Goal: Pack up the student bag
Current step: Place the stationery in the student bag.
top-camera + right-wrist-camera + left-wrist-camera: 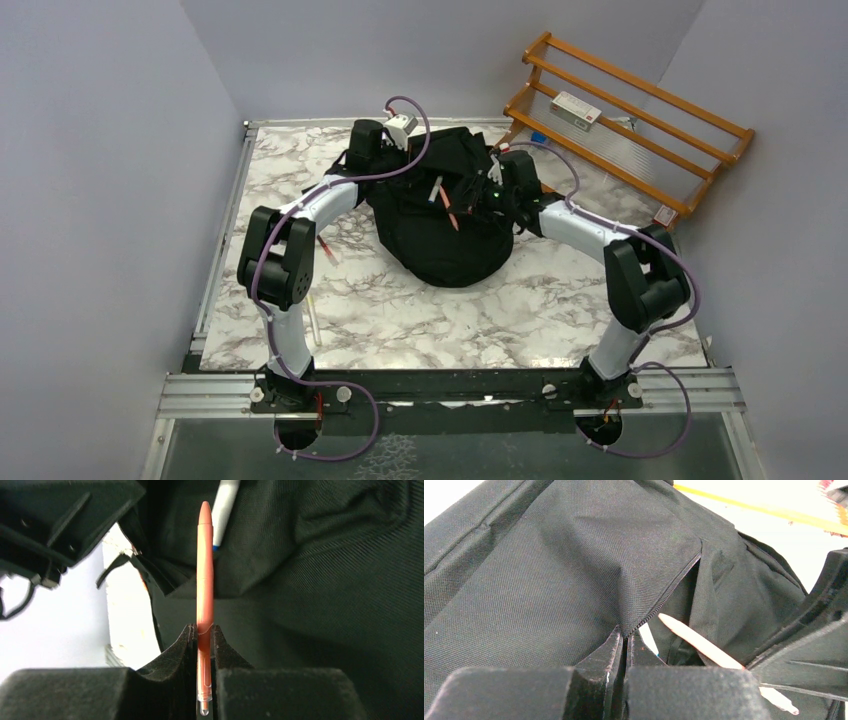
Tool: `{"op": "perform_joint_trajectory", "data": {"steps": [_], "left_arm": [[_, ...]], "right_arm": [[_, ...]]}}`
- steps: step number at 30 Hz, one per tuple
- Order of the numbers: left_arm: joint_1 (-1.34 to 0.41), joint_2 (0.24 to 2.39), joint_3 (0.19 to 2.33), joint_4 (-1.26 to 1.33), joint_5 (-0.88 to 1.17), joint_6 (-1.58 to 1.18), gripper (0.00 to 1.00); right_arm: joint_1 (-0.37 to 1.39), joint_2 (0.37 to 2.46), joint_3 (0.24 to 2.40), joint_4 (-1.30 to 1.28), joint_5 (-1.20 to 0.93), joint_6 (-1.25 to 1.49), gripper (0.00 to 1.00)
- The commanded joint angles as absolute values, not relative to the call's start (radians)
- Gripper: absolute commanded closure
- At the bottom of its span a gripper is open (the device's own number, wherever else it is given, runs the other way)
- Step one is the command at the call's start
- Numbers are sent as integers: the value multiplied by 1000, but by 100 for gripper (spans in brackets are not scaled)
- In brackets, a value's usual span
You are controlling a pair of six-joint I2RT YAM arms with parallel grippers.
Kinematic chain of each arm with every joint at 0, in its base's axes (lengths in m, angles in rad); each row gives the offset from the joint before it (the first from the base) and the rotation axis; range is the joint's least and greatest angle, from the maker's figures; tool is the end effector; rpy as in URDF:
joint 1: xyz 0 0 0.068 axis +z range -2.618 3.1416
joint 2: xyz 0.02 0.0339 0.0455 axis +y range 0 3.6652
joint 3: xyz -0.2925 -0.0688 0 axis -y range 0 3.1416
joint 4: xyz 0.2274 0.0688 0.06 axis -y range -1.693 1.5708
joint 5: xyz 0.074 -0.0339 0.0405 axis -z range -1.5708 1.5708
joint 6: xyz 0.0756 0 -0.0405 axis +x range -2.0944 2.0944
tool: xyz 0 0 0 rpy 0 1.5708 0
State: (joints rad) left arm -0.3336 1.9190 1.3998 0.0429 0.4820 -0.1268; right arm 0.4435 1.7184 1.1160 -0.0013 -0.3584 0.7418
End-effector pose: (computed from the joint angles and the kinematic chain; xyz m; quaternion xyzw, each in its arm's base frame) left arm 0.4348 -0.1878 0.2631 0.2091 0.8120 -0.3137 0.4455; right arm 0.3532 0.1971 0.2412 0.0475 0.8738 0.3864 0.2913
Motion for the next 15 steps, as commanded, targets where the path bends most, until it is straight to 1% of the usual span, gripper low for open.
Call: {"op": "perform_joint_trajectory", "data": {"steps": [1,9,15], "left_arm": [[-347,1912,1440,69,514,-109,100],[-354,1908,1443,62,512,-103,100],[-357,1908,1443,61,512,-103,100]], "right_arm": [[434,1784,1181,140,-435,938,99],[434,1905,1293,163,-433,1157,99],[434,1924,1332,155,-299,1266,99]]}}
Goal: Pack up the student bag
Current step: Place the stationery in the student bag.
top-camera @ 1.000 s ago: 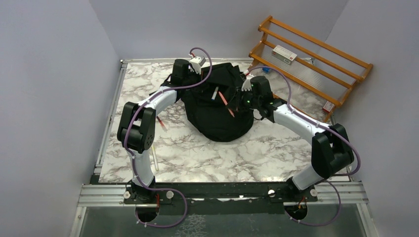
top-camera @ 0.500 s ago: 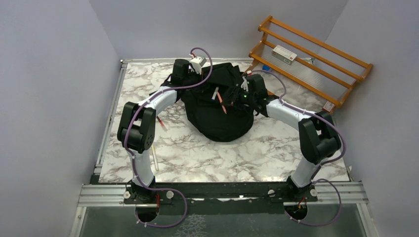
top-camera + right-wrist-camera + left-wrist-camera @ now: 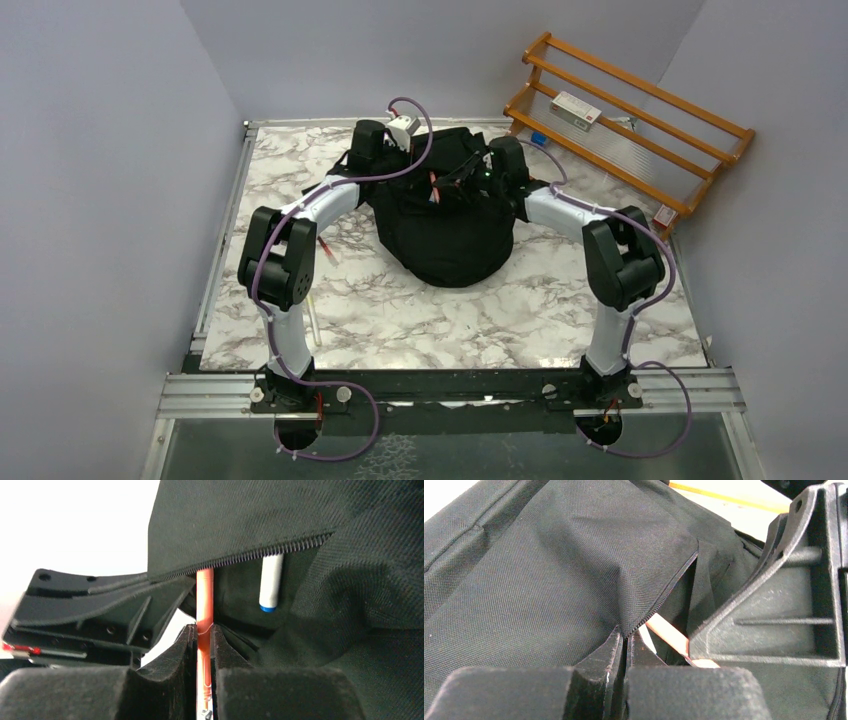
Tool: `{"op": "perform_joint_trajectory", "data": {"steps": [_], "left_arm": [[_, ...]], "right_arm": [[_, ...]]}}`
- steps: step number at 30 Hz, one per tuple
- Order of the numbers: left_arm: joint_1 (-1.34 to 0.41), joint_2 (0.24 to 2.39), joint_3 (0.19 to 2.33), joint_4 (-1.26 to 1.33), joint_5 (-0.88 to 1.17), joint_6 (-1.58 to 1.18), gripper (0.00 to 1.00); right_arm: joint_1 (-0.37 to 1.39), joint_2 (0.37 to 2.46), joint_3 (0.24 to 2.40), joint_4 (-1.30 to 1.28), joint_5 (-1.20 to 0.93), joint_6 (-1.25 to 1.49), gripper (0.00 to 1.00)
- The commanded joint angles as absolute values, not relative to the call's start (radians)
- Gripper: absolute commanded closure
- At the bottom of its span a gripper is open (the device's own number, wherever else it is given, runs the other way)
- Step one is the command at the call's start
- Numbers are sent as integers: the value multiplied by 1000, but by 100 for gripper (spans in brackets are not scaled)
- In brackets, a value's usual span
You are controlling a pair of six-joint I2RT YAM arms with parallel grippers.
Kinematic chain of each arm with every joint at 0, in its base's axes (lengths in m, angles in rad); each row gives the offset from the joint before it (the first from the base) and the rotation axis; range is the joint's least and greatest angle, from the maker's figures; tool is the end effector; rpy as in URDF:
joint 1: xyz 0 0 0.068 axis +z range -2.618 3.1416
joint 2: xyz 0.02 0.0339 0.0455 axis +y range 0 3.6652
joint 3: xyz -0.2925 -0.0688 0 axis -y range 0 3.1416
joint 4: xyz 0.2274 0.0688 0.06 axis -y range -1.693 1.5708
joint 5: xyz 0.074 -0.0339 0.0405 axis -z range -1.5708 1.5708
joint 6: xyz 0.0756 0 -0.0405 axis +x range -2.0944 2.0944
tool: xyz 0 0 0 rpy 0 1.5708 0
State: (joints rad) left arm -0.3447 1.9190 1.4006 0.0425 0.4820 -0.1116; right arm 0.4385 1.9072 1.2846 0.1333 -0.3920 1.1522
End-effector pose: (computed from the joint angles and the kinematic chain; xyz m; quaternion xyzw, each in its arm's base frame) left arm 0.4327 -0.1926 0.2633 0.2198 0.8091 -0.3128 0.4463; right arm 0.4072 0.2228 0.2381 0.1998 0.8230 0.4774 0.2342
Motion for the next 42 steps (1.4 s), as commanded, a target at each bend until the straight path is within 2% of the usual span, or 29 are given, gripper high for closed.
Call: {"op": "perform_joint_trajectory", "data": {"steps": [1,19,22,23,27,29,35,42], "left_arm": [[-359,1908,1443,61,514,-103,100],[-362,1904,1444,61,517,-103,100],[-362,1902,1445,59,515,-100,100],[-362,1902,1445,58,515,-99,100],[-362,1902,1445,56,513,-95,100],[-362,1903,1445,57,512,-95,100],[-362,1909,1447,55,513,-95,100],[-362,1907,1447,49,502,-90,100]], "right_arm": [[434,1925,1333,152,-273,1282,99],[534,2042,1403,193,178,1371,99],[545,2073,1427,216,197,1365,99],[545,2083,1435,224,189,1356,97],[551,2079,1426,245,199,1315,70],[551,2069,1408,263,206,1300,64],[551,1994,1327,316,234,1221,61],[551,1782,1107,395,283,1064,63]]}}
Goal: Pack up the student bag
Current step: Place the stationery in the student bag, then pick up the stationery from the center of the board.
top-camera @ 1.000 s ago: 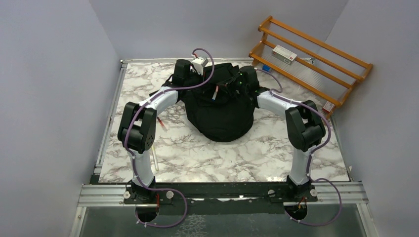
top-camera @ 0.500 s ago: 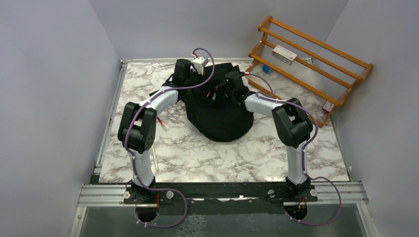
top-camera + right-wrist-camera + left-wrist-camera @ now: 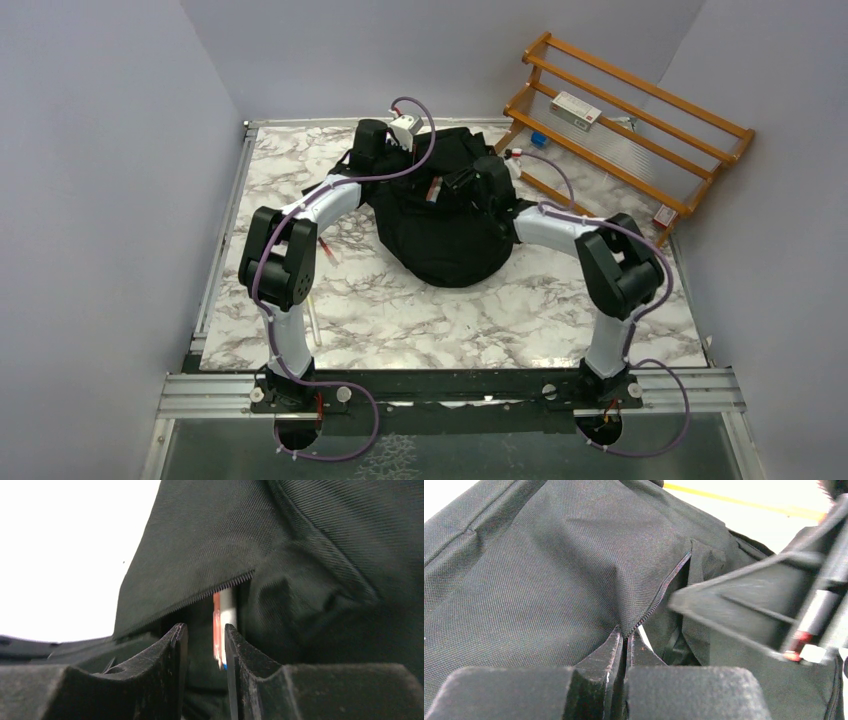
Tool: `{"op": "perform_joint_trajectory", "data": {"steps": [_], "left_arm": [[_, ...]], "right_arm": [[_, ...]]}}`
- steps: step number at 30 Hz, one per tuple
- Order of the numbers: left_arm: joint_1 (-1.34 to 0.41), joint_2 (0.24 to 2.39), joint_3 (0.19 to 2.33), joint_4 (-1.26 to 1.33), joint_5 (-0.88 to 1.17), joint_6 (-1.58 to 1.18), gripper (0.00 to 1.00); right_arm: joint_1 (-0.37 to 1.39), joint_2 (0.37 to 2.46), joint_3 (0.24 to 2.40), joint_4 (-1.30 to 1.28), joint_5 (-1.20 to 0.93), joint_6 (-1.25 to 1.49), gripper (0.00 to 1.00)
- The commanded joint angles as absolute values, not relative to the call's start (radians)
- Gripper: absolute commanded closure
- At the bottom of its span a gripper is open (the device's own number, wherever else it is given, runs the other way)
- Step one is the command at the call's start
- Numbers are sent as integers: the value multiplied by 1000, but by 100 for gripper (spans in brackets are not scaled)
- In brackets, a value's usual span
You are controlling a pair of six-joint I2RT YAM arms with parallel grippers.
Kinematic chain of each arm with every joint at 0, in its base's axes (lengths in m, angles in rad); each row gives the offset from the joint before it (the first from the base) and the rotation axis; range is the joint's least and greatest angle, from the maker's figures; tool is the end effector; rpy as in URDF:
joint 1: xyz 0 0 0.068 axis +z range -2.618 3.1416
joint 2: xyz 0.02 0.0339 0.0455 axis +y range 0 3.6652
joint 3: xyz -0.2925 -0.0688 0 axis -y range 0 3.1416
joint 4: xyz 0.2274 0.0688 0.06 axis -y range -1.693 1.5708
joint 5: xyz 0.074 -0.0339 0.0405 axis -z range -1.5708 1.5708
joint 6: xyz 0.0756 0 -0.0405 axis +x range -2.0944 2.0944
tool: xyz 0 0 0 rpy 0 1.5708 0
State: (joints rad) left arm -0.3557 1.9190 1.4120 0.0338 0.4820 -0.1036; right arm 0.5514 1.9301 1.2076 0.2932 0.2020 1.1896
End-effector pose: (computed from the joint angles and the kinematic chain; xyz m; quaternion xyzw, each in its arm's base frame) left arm 0.4314 -0.1977 0.2662 0.2277 0.8063 -0.3136 0.4469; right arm 0.4064 0.2321 0.2203 0.3144 0.7779 0.3563 0.4113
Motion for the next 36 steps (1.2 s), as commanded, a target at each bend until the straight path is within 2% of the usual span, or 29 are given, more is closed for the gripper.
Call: {"op": "perform_joint_trajectory", "data": {"steps": [1,5,10,18,24,36], "left_arm": [[-362,1908,1448,50,502,-91,100],[-362,1912,1450,52,508,-112,100],[-362,1902,1466,39,501,-140,100],[-355,1899,1504,2,478,-194,100],[-343,1888,1520,-49,463,-202,100],[-332,1882,1602,-153,463,-183,100]], "right_arm": [[551,1748,1070,424,278,1020,63],[551,1625,957,495,211,849,63],[569,1494,790,644,-4,624,65],[767,1404,644,751,-183,282,64],[892,1525,723,789,-268,158,64],[1021,1961,1051,819,-266,37,58]]}}
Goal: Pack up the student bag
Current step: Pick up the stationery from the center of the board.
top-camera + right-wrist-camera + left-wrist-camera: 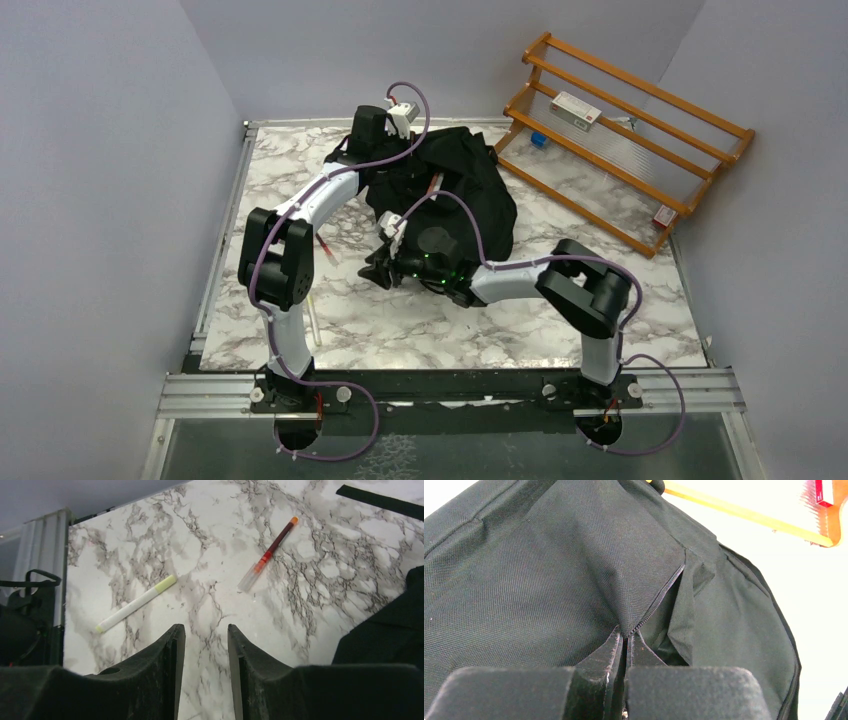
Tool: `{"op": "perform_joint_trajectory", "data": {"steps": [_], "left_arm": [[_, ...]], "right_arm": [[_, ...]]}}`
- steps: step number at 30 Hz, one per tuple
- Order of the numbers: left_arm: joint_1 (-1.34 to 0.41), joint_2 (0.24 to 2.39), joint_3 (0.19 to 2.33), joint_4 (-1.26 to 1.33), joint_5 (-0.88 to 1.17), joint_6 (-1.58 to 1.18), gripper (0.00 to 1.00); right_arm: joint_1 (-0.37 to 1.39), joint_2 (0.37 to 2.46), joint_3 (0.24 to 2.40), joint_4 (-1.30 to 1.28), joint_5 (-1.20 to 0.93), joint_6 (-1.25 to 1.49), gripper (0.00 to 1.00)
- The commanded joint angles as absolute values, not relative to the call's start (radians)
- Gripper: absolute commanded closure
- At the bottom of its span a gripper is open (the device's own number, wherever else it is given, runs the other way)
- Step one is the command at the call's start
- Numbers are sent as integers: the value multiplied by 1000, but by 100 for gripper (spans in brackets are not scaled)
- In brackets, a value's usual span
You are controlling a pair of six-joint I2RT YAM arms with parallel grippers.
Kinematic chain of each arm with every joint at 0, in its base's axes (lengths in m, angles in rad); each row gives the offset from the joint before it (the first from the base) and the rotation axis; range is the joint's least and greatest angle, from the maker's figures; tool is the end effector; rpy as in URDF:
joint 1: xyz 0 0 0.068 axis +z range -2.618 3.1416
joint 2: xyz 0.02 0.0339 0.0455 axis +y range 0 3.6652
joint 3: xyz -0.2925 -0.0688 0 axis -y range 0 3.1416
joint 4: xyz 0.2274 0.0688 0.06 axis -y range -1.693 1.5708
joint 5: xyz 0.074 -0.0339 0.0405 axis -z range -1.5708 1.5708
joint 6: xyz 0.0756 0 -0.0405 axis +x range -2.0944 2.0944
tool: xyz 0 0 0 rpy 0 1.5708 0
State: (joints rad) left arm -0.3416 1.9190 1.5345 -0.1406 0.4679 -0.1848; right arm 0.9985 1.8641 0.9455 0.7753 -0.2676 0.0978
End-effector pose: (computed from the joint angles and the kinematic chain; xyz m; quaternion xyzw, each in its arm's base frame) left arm 0.4366 -0.1914 0.2878 0.1814 0.8311 -0.3203 0.4168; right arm 0.2191 0.3771 0.2282 -0.4047 0.6364 0.4242 0.5012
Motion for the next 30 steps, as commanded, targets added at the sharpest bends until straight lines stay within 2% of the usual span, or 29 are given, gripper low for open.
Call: {"op": "perform_joint_trajectory", "data": {"steps": [1,18,30], "left_arm": [[-330,1881,1605,-159,465,-181,100],[-321,1883,1693,-252,460,-152,100],[-319,1896,1727,-285,464,-142,100]], "right_arm": [[1025,1986,1086,801,-250,31,58],[1040,2330,1532,548,34,75,53],[1058,2525,1837,374,80,51,52]]}}
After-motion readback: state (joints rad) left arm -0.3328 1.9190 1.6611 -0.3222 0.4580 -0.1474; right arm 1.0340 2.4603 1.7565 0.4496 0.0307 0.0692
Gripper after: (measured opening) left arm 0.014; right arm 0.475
